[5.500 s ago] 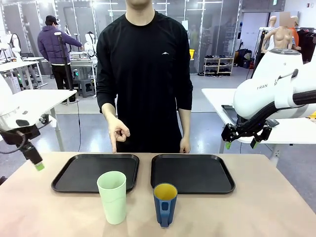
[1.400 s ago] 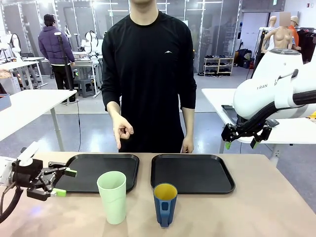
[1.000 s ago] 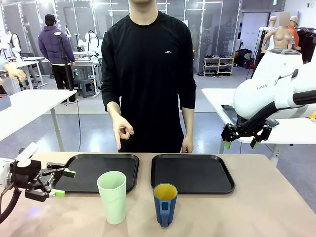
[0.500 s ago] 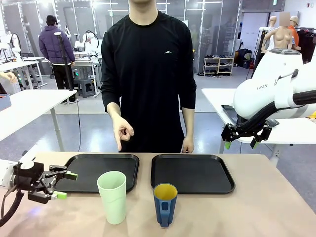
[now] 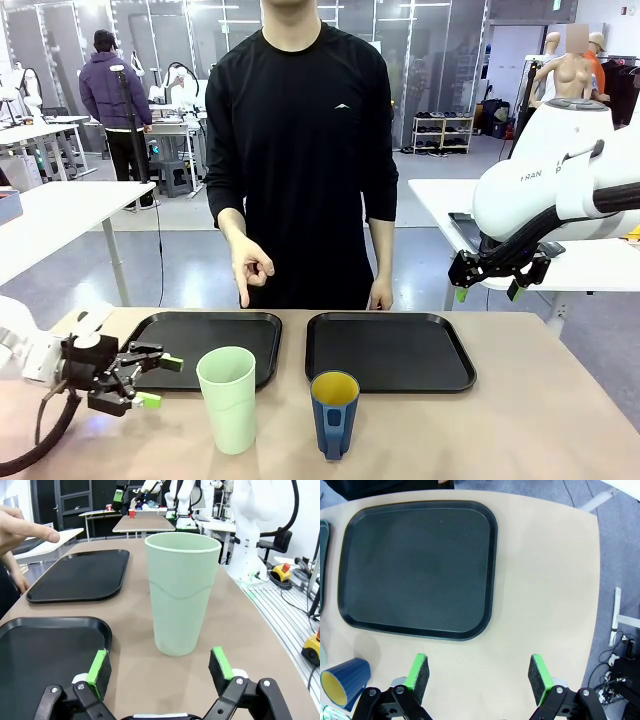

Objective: Sort and store the cups by type.
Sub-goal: Pick up the Reusable plastic cup.

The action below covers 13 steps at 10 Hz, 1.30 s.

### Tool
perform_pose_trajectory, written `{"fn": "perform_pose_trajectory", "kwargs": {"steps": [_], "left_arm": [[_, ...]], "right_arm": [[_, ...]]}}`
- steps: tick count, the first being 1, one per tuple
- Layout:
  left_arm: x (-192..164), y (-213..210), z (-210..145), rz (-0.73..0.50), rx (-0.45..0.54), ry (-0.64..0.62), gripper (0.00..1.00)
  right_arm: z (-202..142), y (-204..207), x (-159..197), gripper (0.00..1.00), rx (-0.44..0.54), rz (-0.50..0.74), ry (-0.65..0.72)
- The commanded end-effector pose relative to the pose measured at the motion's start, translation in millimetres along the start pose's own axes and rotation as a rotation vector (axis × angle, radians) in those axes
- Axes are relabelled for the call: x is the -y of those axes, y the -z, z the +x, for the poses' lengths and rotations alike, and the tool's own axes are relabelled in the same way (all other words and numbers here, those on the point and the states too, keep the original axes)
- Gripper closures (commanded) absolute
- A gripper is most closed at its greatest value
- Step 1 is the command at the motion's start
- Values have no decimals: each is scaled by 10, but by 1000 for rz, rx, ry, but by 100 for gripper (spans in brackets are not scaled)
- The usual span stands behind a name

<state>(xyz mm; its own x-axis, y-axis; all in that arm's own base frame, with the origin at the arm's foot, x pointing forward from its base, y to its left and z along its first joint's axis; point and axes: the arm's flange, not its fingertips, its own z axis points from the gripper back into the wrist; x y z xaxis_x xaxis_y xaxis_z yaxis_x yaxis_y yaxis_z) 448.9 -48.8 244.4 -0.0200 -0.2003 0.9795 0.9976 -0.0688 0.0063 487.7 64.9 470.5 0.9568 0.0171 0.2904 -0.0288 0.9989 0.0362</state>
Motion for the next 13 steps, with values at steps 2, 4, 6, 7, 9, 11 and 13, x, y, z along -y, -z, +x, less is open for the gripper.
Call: {"fn": "perform_pose_trajectory", "kwargs": {"steps": [2, 4, 6, 7, 9, 11, 13], "left_arm": [[-127, 259, -185, -24, 68, 46, 0], [-173, 431, -217, -55, 88, 50, 0], [-209, 617, -269, -112, 99, 34, 0], [-215, 704, -298, -143, 92, 20, 0], [-235, 825, -334, -166, 97, 12, 0], [-236, 879, -340, -170, 101, 10, 0], [-229, 955, -345, -205, 114, 13, 0]], "right_arm": [[0, -7, 11, 0, 3, 0, 7], [0, -7, 11, 0, 3, 0, 7], [0, -7, 11, 0, 3, 0, 7], [0, -7, 11, 0, 3, 0, 7], [0, -7, 11, 0, 3, 0, 7], [0, -7, 11, 0, 3, 0, 7], [0, -7, 11, 0, 3, 0, 7]]}}
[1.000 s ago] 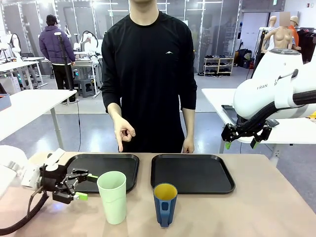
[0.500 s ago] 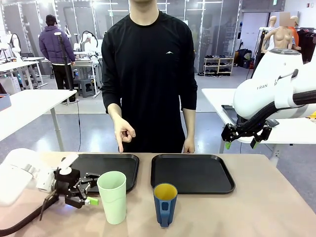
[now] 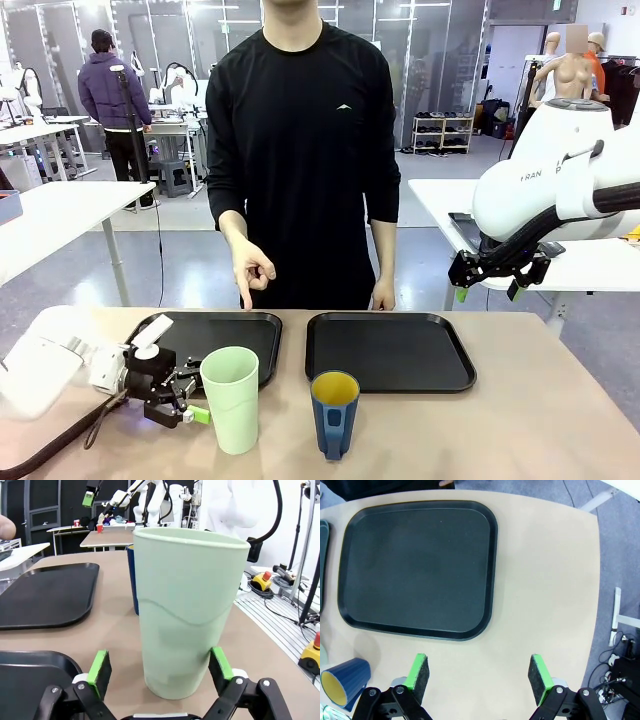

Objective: Sort and store the cups by type.
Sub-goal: Pick up the Reusable plastic cup.

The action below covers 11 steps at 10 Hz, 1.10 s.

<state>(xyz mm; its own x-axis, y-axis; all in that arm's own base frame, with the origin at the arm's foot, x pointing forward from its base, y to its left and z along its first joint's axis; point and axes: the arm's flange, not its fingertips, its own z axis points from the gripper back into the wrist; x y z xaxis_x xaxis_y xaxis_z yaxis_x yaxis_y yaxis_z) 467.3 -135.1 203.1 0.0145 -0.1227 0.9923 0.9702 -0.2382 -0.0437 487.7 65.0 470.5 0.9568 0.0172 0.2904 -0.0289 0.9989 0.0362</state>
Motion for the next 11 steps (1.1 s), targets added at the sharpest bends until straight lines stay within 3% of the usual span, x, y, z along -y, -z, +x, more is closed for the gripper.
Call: {"fn": "perform_pose_trajectory", "kwargs": {"steps": [1, 11], "left_arm": [[7, 61, -122, -40, 42, 38, 0], [70, 368, -133, -172, 103, 9, 0]], "right_arm": [[0, -7, 11, 0, 3, 0, 7], [0, -7, 11, 0, 3, 0, 7]]}}
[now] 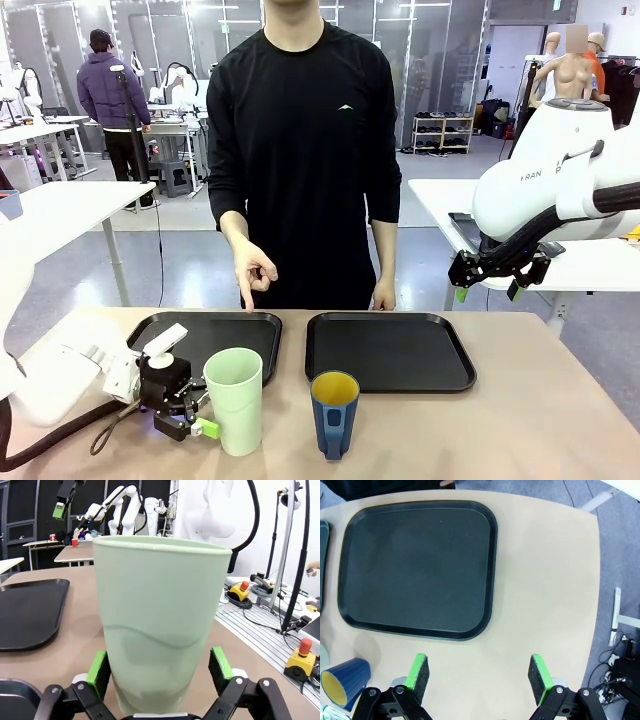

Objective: Sort and store the cups by type.
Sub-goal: Pick up the Reusable plastic cup.

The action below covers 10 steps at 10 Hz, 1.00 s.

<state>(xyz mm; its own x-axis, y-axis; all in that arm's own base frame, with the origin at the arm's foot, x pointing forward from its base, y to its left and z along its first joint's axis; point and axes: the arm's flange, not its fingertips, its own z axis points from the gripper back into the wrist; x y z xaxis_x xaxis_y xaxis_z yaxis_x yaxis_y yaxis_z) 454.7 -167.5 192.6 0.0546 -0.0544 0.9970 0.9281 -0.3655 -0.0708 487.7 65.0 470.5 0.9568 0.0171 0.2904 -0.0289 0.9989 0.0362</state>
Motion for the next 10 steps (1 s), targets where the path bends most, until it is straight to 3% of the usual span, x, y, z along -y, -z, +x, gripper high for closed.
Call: {"fn": "perform_pose_trajectory", "kwargs": {"steps": [1, 10], "left_arm": [[34, 45, -62, -47, 25, 43, 0], [-13, 285, -102, -112, 21, 42, 0]], "right_arm": [[0, -7, 11, 0, 3, 0, 7], [0, -7, 11, 0, 3, 0, 7]]}}
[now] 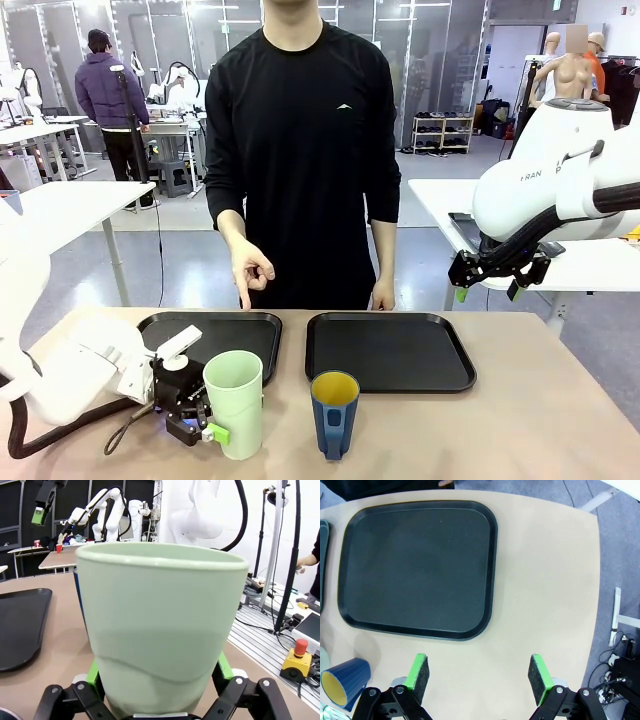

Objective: Sort and store the cups by type.
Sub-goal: Pick up the Reusable plastic cup.

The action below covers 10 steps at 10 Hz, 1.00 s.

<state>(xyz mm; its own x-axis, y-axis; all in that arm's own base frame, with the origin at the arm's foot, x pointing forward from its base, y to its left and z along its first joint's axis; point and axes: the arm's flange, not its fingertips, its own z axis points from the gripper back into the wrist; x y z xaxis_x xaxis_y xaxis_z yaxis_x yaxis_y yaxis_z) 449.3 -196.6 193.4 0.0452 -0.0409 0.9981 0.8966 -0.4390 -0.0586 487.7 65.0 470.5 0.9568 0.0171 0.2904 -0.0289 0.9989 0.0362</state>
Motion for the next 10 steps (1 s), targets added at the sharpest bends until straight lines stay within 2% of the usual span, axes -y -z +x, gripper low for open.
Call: {"fn": "perform_pose_trajectory", "kwargs": {"steps": [1, 5, 6, 7, 8, 10], "left_arm": [[53, -8, -138, -32, -1, 25, 0], [59, -15, -155, -26, -9, 56, 40], [64, -15, -159, -29, -10, 55, 35], [63, -13, -161, -36, -10, 58, 59], [68, -6, -151, -40, -9, 68, 55], [180, -119, 17, 19, -22, 88, 55]], "right_arm": [[0, -7, 11, 0, 3, 0, 7], [0, -7, 11, 0, 3, 0, 7], [0, -7, 11, 0, 3, 0, 7], [0, -7, 11, 0, 3, 0, 7], [0, -7, 11, 0, 3, 0, 7], [0, -7, 11, 0, 3, 0, 7]]}}
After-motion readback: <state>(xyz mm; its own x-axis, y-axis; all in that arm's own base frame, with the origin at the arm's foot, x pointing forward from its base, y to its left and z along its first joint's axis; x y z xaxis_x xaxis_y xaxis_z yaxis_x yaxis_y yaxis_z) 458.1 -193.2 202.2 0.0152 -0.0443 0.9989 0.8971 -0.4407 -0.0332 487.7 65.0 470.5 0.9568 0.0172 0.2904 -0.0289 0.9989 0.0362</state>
